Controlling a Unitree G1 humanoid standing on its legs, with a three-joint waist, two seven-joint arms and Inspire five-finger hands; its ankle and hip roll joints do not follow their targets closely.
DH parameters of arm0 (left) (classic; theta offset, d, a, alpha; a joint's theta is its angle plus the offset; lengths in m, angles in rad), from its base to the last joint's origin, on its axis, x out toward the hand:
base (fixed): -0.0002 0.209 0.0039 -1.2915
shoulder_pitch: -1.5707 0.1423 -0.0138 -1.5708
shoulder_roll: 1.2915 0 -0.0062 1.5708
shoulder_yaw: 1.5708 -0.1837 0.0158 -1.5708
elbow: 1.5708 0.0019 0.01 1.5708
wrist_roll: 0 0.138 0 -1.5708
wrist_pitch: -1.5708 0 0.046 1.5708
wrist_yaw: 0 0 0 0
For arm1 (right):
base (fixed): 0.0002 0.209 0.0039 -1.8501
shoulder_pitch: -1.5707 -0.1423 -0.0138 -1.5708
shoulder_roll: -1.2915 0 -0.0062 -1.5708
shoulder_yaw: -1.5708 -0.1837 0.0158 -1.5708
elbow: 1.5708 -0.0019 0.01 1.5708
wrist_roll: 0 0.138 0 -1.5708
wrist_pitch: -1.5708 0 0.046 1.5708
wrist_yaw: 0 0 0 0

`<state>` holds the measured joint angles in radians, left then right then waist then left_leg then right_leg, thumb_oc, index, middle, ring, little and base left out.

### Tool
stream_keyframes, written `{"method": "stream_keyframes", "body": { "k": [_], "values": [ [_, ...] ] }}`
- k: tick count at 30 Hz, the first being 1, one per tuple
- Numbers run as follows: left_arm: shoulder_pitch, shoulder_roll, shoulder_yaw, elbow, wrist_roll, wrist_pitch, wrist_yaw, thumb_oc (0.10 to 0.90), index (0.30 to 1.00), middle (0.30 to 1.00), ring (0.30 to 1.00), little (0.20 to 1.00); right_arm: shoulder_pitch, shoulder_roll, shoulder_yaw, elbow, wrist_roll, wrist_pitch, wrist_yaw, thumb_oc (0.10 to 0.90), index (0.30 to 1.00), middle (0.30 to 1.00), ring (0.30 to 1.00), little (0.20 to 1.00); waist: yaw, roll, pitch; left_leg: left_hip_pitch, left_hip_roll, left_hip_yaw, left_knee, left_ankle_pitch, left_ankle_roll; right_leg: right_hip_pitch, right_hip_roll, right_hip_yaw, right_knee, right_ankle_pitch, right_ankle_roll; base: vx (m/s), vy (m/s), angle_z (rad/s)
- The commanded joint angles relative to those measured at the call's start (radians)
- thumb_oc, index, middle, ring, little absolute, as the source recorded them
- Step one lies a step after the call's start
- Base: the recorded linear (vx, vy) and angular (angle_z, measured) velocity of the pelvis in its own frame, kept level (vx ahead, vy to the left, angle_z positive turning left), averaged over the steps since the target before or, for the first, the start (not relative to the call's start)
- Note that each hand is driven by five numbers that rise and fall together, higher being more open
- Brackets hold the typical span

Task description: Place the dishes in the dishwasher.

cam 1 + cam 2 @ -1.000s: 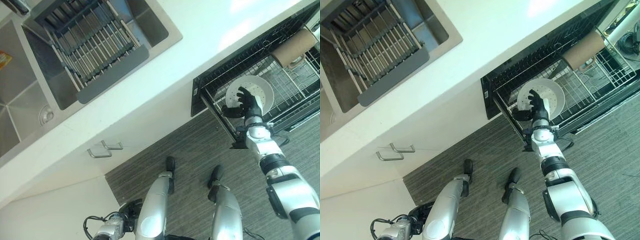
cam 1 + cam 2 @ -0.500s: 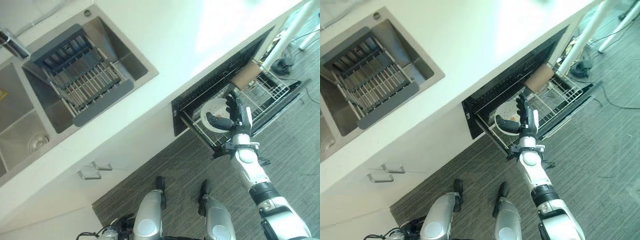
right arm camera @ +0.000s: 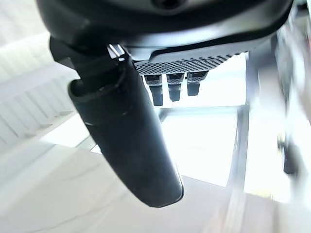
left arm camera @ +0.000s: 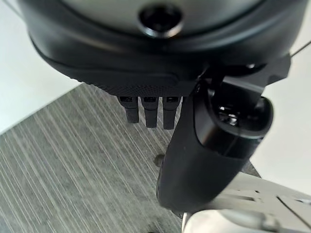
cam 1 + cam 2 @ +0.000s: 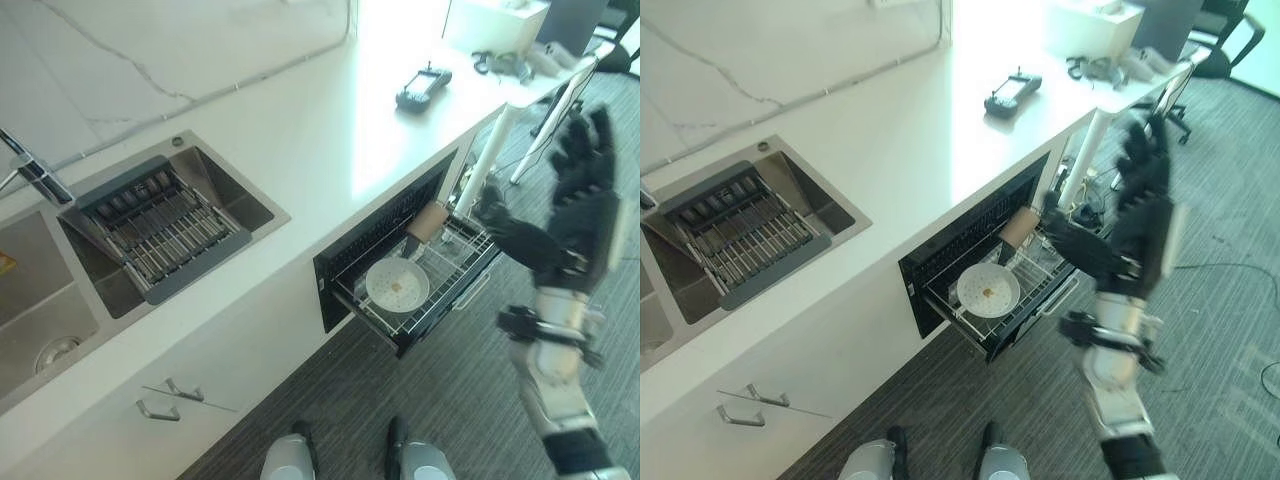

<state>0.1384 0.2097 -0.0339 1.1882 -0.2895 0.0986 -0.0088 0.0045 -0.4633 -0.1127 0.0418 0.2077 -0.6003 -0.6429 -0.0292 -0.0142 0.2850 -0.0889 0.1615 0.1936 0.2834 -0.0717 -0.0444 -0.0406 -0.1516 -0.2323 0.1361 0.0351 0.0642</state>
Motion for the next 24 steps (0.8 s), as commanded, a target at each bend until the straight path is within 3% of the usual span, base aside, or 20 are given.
{"method": "stream_keyframes", "body": {
  "k": [1,5,8,15,19,22,23,24],
  "values": [
    [-0.008,-0.008,-0.01,-0.005,-0.01,-0.035,-0.004,0.8,0.9,0.9,0.9,0.9,-0.083,-0.023,-0.178,0.027,0.128,0.009,-0.1,0.8,0.9,0.9,0.9,0.9,-0.02,0.032,0.028,0.07,0.038,0.027,0.017,-0.151,0.012,0.052,-0.035,-0.032,0.164,-0.28,0.009,0.12,-0.039,-0.19],
    [-0.034,0.013,-0.024,-0.025,-0.057,-0.017,-0.003,0.8,0.9,0.9,0.9,0.9,-0.057,-0.036,-0.278,0.157,0.183,0.093,-0.159,0.8,0.9,0.9,0.9,0.9,-0.023,0.032,0.065,0.064,0.035,0.028,0.017,-0.144,0.02,0.048,-0.034,-0.037,0.164,-0.268,0.0,-0.02,-0.013,0.1],
    [-0.049,0.023,-0.03,-0.035,-0.097,-0.014,0.002,0.8,0.9,0.9,0.9,0.9,-0.047,-0.042,-0.313,0.262,0.211,0.099,-0.139,0.8,0.9,0.9,0.9,0.9,-0.019,0.037,0.096,0.053,0.029,0.017,0.017,-0.137,0.025,0.047,-0.032,-0.043,0.164,-0.26,-0.005,0.0,-0.003,0.07],
    [-0.083,0.036,-0.069,-0.057,-0.138,-0.019,0.018,0.8,0.9,0.9,0.9,0.9,-0.114,-0.075,-0.227,0.502,0.129,0.102,-0.096,0.8,0.9,0.9,0.9,0.9,0.013,0.053,0.167,0.006,-0.005,-0.022,0.017,-0.111,0.033,-0.025,-0.058,-0.051,0.266,-0.289,-0.022,0.01,0.018,0.23],
    [-0.103,0.037,-0.092,-0.054,-0.172,-0.044,0.017,0.8,0.9,0.9,0.9,0.9,-0.198,-0.094,-0.134,0.591,0.007,0.075,-0.154,0.8,0.9,0.9,0.9,0.9,0.043,0.062,0.212,-0.055,-0.039,-0.066,0.037,-0.095,0.049,-0.11,-0.075,-0.039,0.374,-0.312,-0.037,0.0,0.019,0.38],
    [-0.112,0.044,-0.107,-0.053,-0.185,-0.058,0.015,0.8,0.9,0.9,0.9,0.9,-0.297,-0.129,-0.035,0.633,-0.139,0.098,-0.197,0.8,0.9,0.9,0.9,0.9,0.081,0.075,0.235,-0.132,-0.066,-0.104,0.081,-0.098,0.064,-0.184,-0.095,-0.044,0.461,-0.336,-0.045,0.02,0.029,0.46],
    [-0.107,0.046,-0.112,-0.052,-0.179,-0.067,0.012,0.8,0.9,0.9,0.9,0.9,-0.325,-0.154,0.001,0.634,-0.332,0.101,-0.271,0.8,0.9,0.9,0.9,0.9,0.096,0.082,0.235,-0.157,-0.073,-0.111,0.084,-0.093,0.065,-0.209,-0.105,-0.052,0.482,-0.34,-0.045,0.05,0.067,0.29],
    [-0.103,0.052,-0.11,-0.056,-0.162,-0.077,0.003,0.8,0.9,0.9,0.9,0.9,-0.356,-0.197,0.058,0.616,-0.424,0.142,-0.291,0.8,0.9,0.9,0.9,0.9,0.111,0.087,0.235,-0.183,-0.079,-0.116,0.083,-0.083,0.066,-0.233,-0.116,-0.057,0.495,-0.342,-0.043,0.03,0.069,0.27]
  ]
}}
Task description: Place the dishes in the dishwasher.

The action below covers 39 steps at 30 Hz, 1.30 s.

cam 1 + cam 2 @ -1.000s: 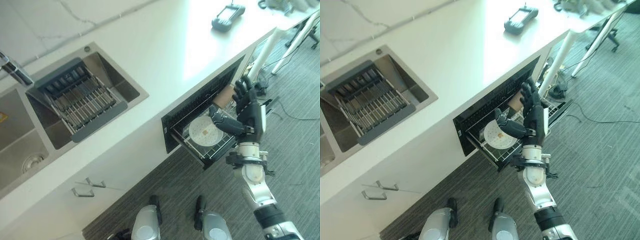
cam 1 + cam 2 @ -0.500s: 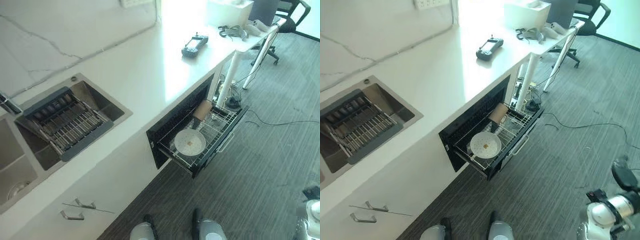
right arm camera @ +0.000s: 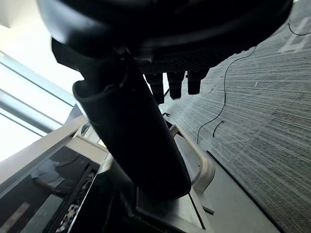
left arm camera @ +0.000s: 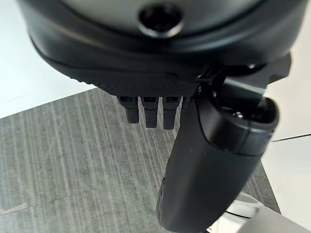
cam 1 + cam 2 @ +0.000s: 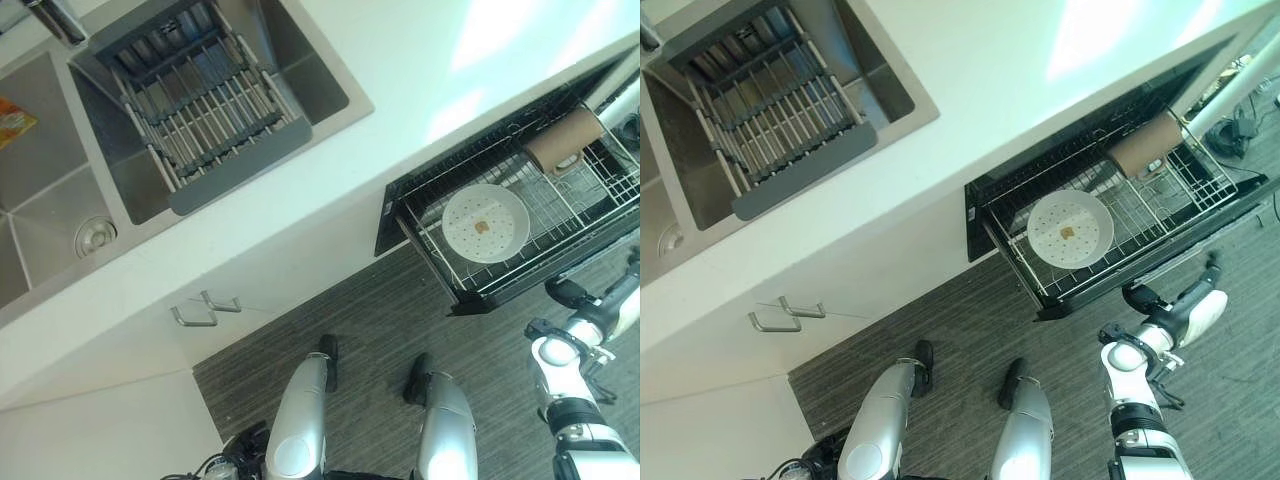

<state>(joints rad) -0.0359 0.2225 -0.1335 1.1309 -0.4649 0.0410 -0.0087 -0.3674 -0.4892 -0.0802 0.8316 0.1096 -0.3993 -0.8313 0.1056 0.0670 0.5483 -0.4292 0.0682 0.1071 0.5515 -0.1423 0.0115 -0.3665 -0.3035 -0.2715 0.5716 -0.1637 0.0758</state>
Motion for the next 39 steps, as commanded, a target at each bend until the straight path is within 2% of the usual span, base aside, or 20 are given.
{"method": "stream_keyframes", "body": {
  "k": [1,5,6,7,12,13,16,21,28,33,35,39],
  "values": [
    [0.072,0.047,-0.009,-0.003,0.019,-0.019,-0.003,0.8,0.9,0.9,0.9,0.9,-0.005,-0.191,0.055,-0.17,-0.338,-0.044,-0.095,0.8,0.9,0.9,0.9,0.9,-0.014,0.009,-0.028,0.148,0.014,-0.031,-0.191,-0.005,0.009,0.085,0.032,-0.023,0.063,-0.142,-0.054,0.02,0.073,0.35],
    [0.069,0.068,-0.007,-0.016,0.04,-0.014,-0.017,0.8,0.9,0.9,0.9,0.9,-0.132,-0.243,0.145,-0.133,-0.357,-0.048,-0.066,0.8,0.9,0.9,0.9,0.9,0.027,0.02,-0.028,0.1,0.009,-0.04,-0.2,0.017,0.008,0.049,0.013,-0.047,0.078,-0.141,-0.049,0.01,0.053,0.28],
    [0.069,0.068,-0.007,-0.016,0.04,-0.014,-0.017,0.8,0.9,0.9,0.9,0.9,-0.132,-0.243,0.145,-0.133,-0.357,-0.048,-0.066,0.8,0.9,0.9,0.9,0.9,0.027,0.02,-0.028,0.1,0.009,-0.04,-0.2,0.017,0.008,0.049,0.013,-0.047,0.078,-0.141,-0.049,0.0,0.048,0.26],
    [0.064,0.083,-0.006,-0.026,0.048,-0.008,-0.03,0.8,0.9,0.9,0.9,0.9,-0.224,-0.266,0.197,-0.123,-0.369,-0.024,-0.031,0.8,0.9,0.9,0.9,0.9,0.055,0.025,-0.028,0.078,0.008,-0.05,-0.205,0.03,0.008,0.037,0.008,-0.06,0.084,-0.14,-0.049,0.0,0.039,0.2],
    [0.063,0.105,-0.007,-0.048,0.068,-0.008,-0.038,0.8,0.9,0.9,0.9,0.9,-0.409,-0.319,0.288,-0.056,-0.36,0.016,0.062,0.8,0.9,0.9,0.9,0.9,0.116,0.036,-0.028,0.039,0.005,-0.076,-0.226,0.064,0.004,0.024,-0.006,-0.105,0.107,-0.148,-0.053,0.0,-0.009,0.29],
    [0.065,0.123,-0.012,-0.058,0.08,-0.009,-0.047,0.8,0.9,0.9,0.9,0.9,-0.514,-0.342,0.345,-0.025,-0.353,0.032,0.096,0.8,0.9,0.9,0.9,0.9,0.147,0.041,-0.028,0.016,0.002,-0.094,-0.236,0.083,0.0,0.017,-0.007,-0.125,0.114,-0.151,-0.057,0.0,-0.062,0.18],
    [0.067,0.143,-0.011,-0.064,0.09,-0.005,-0.057,0.8,0.9,0.9,0.9,0.9,-0.633,-0.357,0.405,0.007,-0.344,0.049,0.128,0.8,0.9,0.9,0.9,0.9,0.176,0.044,-0.028,-0.002,0.0,-0.111,-0.251,0.102,-0.006,0.017,-0.006,-0.147,0.114,-0.156,-0.059,-0.01,-0.06,0.09],
    [0.07,0.17,-0.011,-0.075,0.126,-0.023,-0.074,0.8,0.9,0.9,0.9,0.9,-0.818,-0.351,0.508,0.055,-0.315,0.115,0.165,0.8,0.9,0.9,0.9,0.9,0.223,0.059,-0.028,-0.017,0.0,-0.128,-0.252,0.115,-0.016,0.044,-0.008,-0.19,0.112,-0.163,-0.061,-0.01,-0.049,0.05],
    [0.073,0.172,-0.017,-0.081,0.148,-0.023,-0.08,0.8,0.9,0.9,0.9,0.9,-0.825,-0.321,0.469,0.078,-0.225,0.132,0.159,0.8,0.9,0.9,0.9,0.9,0.235,0.081,-0.028,-0.011,0.001,-0.13,-0.252,0.121,-0.021,0.065,-0.018,-0.208,0.119,-0.169,-0.059,0.0,-0.01,0.09],
    [0.079,0.16,-0.016,-0.074,0.167,-0.037,-0.083,0.8,0.9,0.9,0.9,0.9,-0.786,-0.297,0.411,0.081,-0.17,0.09,0.15,0.8,0.9,0.9,0.9,0.9,0.232,0.097,-0.028,0.004,0.007,-0.123,-0.252,0.12,-0.027,0.087,-0.017,-0.21,0.106,-0.171,-0.057,0.0,-0.004,0.06],
    [0.078,0.155,-0.018,-0.064,0.163,-0.042,-0.082,0.8,0.9,0.9,0.9,0.9,-0.773,-0.282,0.384,0.068,-0.151,0.062,0.115,0.8,0.9,0.9,0.9,0.9,0.224,0.099,-0.028,0.017,0.008,-0.12,-0.252,0.116,-0.028,0.099,-0.015,-0.204,0.097,-0.17,-0.055,-0.01,0.008,-0.06],
    [0.079,0.128,-0.018,-0.043,0.159,-0.042,-0.069,0.8,0.9,0.9,0.9,0.9,-0.666,-0.214,0.258,-0.023,-0.092,-0.026,-0.062,0.8,0.9,0.9,0.9,0.9,0.195,0.094,-0.028,0.068,0.014,-0.11,-0.252,0.098,-0.03,0.148,0.0,-0.183,0.055,-0.161,-0.048,0.03,0.037,-0.09]
  ]
}}
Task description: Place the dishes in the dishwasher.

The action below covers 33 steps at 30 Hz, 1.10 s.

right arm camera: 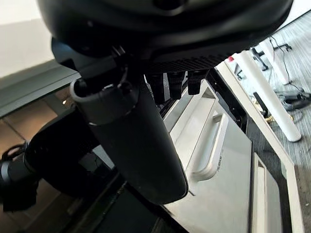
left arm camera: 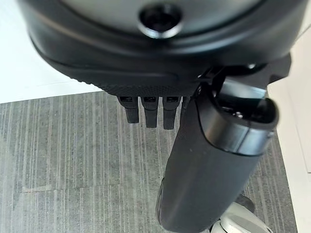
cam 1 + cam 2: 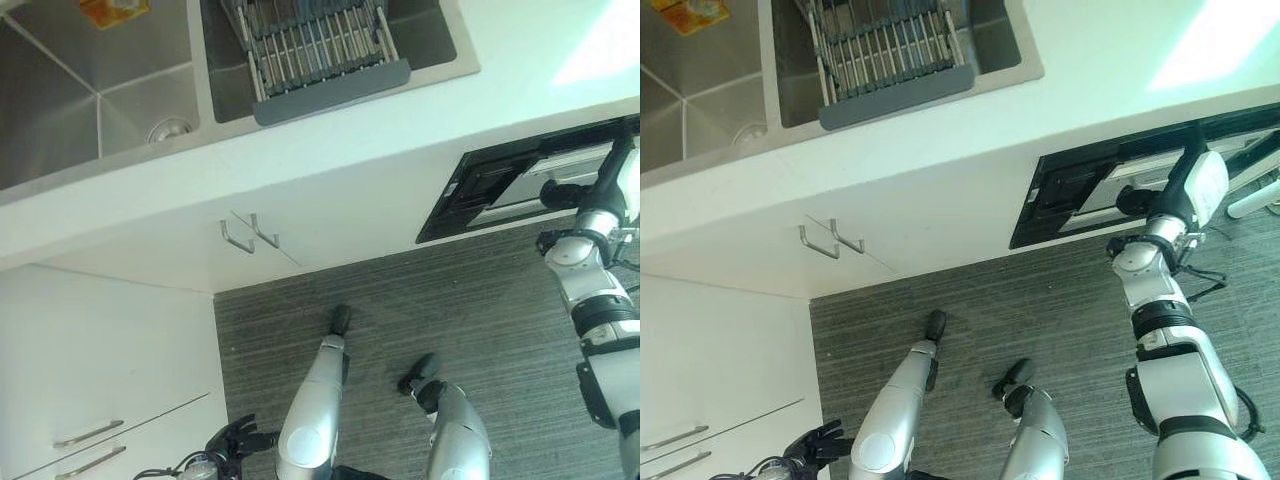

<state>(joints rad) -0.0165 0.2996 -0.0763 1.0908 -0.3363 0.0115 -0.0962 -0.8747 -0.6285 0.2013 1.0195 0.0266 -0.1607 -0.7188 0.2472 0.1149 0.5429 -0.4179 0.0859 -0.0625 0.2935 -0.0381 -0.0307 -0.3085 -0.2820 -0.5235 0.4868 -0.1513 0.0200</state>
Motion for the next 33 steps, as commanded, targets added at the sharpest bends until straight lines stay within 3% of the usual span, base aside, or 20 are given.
{"method": "stream_keyframes", "body": {
  "k": [1,2,5,11,14,16,17,21,22,26,29,33],
  "values": [
    [0.061,0.037,-0.071,0.0,0.027,-0.006,0.027,0.8,0.9,0.9,0.9,0.9,-0.109,-0.054,-0.067,-0.255,0.002,-0.305,-0.184,0.8,0.9,0.9,0.9,0.9,0.037,0.043,-0.023,0.072,-0.002,0.064,0.007,-0.013,0.011,0.106,-0.014,0.08,0.117,-0.169,0.011,0.04,0.036,0.0],
    [0.063,0.034,-0.072,0.006,0.028,-0.008,0.03,0.8,0.9,0.9,0.9,0.9,-0.075,-0.035,-0.094,-0.286,-0.007,-0.321,-0.22,0.8,0.9,0.9,0.9,0.9,0.032,0.041,-0.023,0.085,0.001,0.068,0.007,-0.018,0.011,0.122,-0.007,0.086,0.098,-0.165,0.012,0.07,0.07,-0.09],
    [0.071,-0.023,-0.052,0.065,0.009,-0.038,0.052,0.8,0.9,0.9,0.9,0.9,0.161,0.093,-0.19,-0.518,-0.086,-0.422,-0.374,0.8,0.9,0.9,0.9,0.9,-0.045,0.028,-0.023,0.164,0.03,0.1,0.007,-0.051,0.01,0.207,0.03,0.133,-0.016,-0.131,0.024,0.07,0.117,-0.25],
    [0.103,-0.06,-0.011,0.09,-0.011,-0.054,0.075,0.8,0.9,0.9,0.9,0.9,0.41,0.163,-0.218,-0.755,-0.175,-0.477,-0.456,0.8,0.9,0.9,0.9,0.9,-0.117,-0.003,-0.08,0.226,0.057,0.138,0.007,-0.095,0.009,0.285,0.061,0.162,-0.173,-0.078,0.046,0.04,0.057,-0.24],
    [0.124,-0.073,0.005,0.084,-0.017,-0.055,0.088,0.8,0.9,0.9,0.9,0.9,0.525,0.165,-0.241,-0.817,-0.188,-0.5,-0.449,0.8,0.9,0.9,0.9,0.9,-0.145,-0.027,-0.117,0.253,0.064,0.157,0.007,-0.115,0.01,0.29,0.06,0.186,-0.187,-0.074,0.056,0.01,0.004,-0.25],
    [0.131,-0.078,0.011,0.079,-0.023,-0.053,0.089,0.8,0.9,0.9,0.9,0.9,0.577,0.166,-0.25,-0.816,-0.139,-0.496,-0.414,0.8,0.9,0.9,0.9,0.9,-0.158,-0.04,-0.142,0.269,0.067,0.168,0.007,-0.128,0.011,0.29,0.059,0.197,-0.187,-0.075,0.062,0.0,-0.018,-0.42],
    [0.135,-0.086,0.016,0.073,-0.057,-0.066,0.083,0.8,0.9,0.9,0.9,0.9,0.646,0.167,-0.255,-0.77,-0.041,-0.459,-0.297,0.8,0.9,0.9,0.9,0.9,-0.175,-0.055,-0.177,0.294,0.073,0.183,0.007,-0.145,0.011,0.295,0.061,0.21,-0.187,-0.078,0.068,0.0,-0.034,-0.35],
    [0.129,-0.094,0.021,0.046,-0.048,-0.081,0.055,0.8,0.9,0.9,0.9,0.9,0.75,0.204,-0.206,-0.62,0.058,-0.381,-0.068,0.8,0.9,0.9,0.9,0.9,-0.205,-0.071,-0.217,0.327,0.082,0.203,0.007,-0.165,0.01,0.306,0.065,0.221,-0.187,-0.083,0.07,0.01,-0.029,-0.23],
    [0.127,-0.094,0.021,0.036,-0.019,-0.092,0.07,0.8,0.9,0.9,0.9,0.9,0.771,0.214,-0.192,-0.585,0.074,-0.348,-0.024,0.8,0.9,0.9,0.9,0.9,-0.211,-0.074,-0.223,0.333,0.083,0.206,0.007,-0.169,0.009,0.309,0.068,0.223,-0.187,-0.084,0.069,-0.01,-0.027,-0.15],
    [0.093,-0.055,0.013,-0.021,0.017,-0.08,0.164,0.8,0.9,0.9,0.9,0.9,0.861,0.226,-0.164,-0.434,0.145,-0.332,0.118,0.8,0.9,0.9,0.9,0.9,-0.248,-0.072,-0.242,0.356,0.088,0.223,0.007,-0.183,0.009,0.313,0.074,0.241,-0.187,-0.086,0.069,-0.04,-0.004,-0.15],
    [0.057,-0.008,0.001,-0.052,0.138,-0.064,0.244,0.8,0.9,0.9,0.9,0.9,0.891,0.219,-0.139,-0.371,0.139,-0.344,0.191,0.8,0.9,0.9,0.9,0.9,-0.272,-0.064,-0.245,0.369,0.085,0.233,0.007,-0.192,0.01,0.312,0.074,0.254,-0.187,-0.088,0.07,-0.11,0.022,-0.21],
    [0.009,0.054,-0.072,-0.055,0.42,-0.019,0.286,0.8,0.9,0.9,0.9,0.9,0.888,0.203,-0.103,-0.331,0.135,-0.376,0.231,0.8,0.9,0.9,0.9,0.9,-0.291,-0.051,-0.249,0.375,0.082,0.236,0.007,-0.196,0.008,0.309,0.075,0.266,-0.187,-0.09,0.071,-0.09,0.035,-0.22]
  ]
}}
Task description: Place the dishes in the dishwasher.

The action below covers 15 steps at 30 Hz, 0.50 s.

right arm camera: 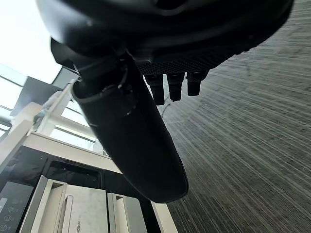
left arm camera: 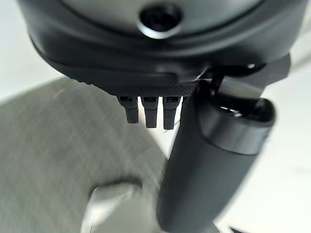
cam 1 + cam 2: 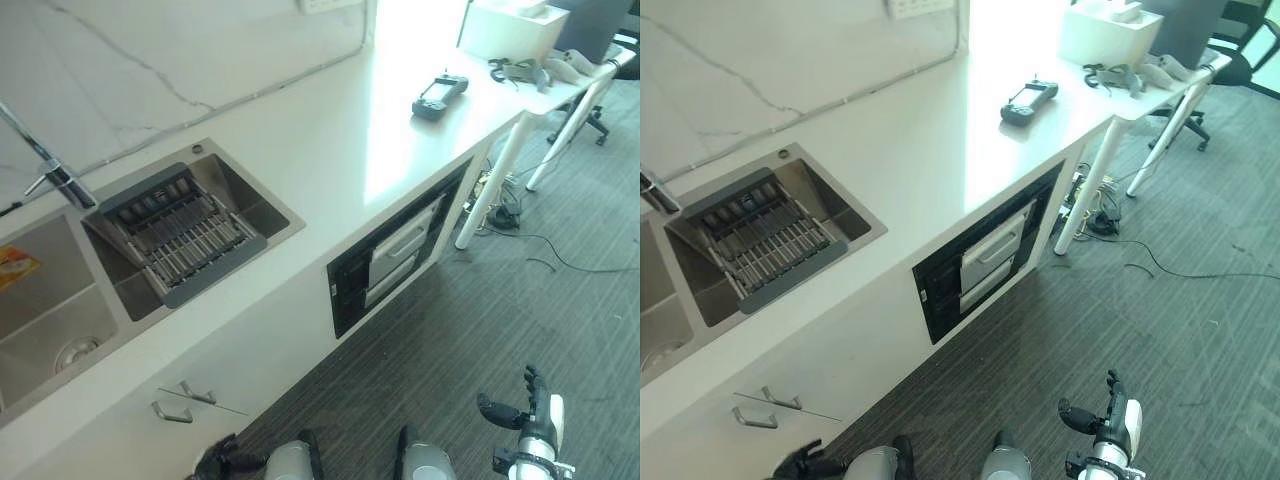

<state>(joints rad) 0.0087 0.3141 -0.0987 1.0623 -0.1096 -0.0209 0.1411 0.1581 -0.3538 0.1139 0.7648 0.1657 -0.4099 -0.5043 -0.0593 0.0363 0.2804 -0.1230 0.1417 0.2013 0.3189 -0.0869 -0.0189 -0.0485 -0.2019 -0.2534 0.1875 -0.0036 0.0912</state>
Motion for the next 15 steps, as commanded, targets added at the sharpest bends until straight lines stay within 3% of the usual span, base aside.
{"method": "stream_keyframes", "body": {
  "k": [1,5,10,15],
  "values": [
    [-0.035,0.059,-0.082,-0.025,0.26,0.034,0.061,0.8,0.9,0.9,0.9,0.9,-0.152,-0.079,-0.003,-0.068,-0.003,-0.132,0.032,0.8,0.9,0.9,0.9,0.9,0.007,0.035,0.012,0.071,0.028,-0.023,-0.019,-0.133,0.001,0.037,-0.005,-0.006,0.113,-0.224,-0.007,-0.12,0.062,-0.05],
    [-0.065,0.088,-0.132,-0.021,0.265,0.054,0.064,0.8,0.9,0.9,0.9,0.9,-0.166,-0.094,0.028,-0.044,-0.009,-0.137,0.057,0.8,0.9,0.9,0.9,0.9,-0.012,0.048,-0.002,0.075,0.023,-0.015,-0.019,-0.14,-0.001,0.03,-0.009,0.005,0.113,-0.227,0.0,-0.06,0.063,-0.13],
    [-0.088,0.081,-0.142,-0.018,0.226,-0.011,0.046,0.8,0.9,0.9,0.9,0.9,-0.173,-0.094,0.054,0.011,-0.053,-0.147,0.087,0.8,0.9,0.9,0.9,0.9,-0.017,0.052,-0.018,0.08,0.02,-0.006,-0.019,-0.147,-0.004,0.023,-0.02,0.006,0.113,-0.227,0.008,-0.03,0.035,-0.08],
    [-0.076,0.012,-0.096,-0.015,-0.066,-0.008,-0.108,0.8,0.9,0.9,0.9,0.9,-0.173,-0.07,0.074,0.048,-0.056,-0.107,0.094,0.8,0.9,0.9,0.9,0.9,-0.008,0.04,-0.029,0.082,0.022,-0.008,-0.019,-0.153,-0.006,0.022,-0.02,0.001,0.113,-0.229,0.008,-0.01,-0.03,-0.03]
  ]
}}
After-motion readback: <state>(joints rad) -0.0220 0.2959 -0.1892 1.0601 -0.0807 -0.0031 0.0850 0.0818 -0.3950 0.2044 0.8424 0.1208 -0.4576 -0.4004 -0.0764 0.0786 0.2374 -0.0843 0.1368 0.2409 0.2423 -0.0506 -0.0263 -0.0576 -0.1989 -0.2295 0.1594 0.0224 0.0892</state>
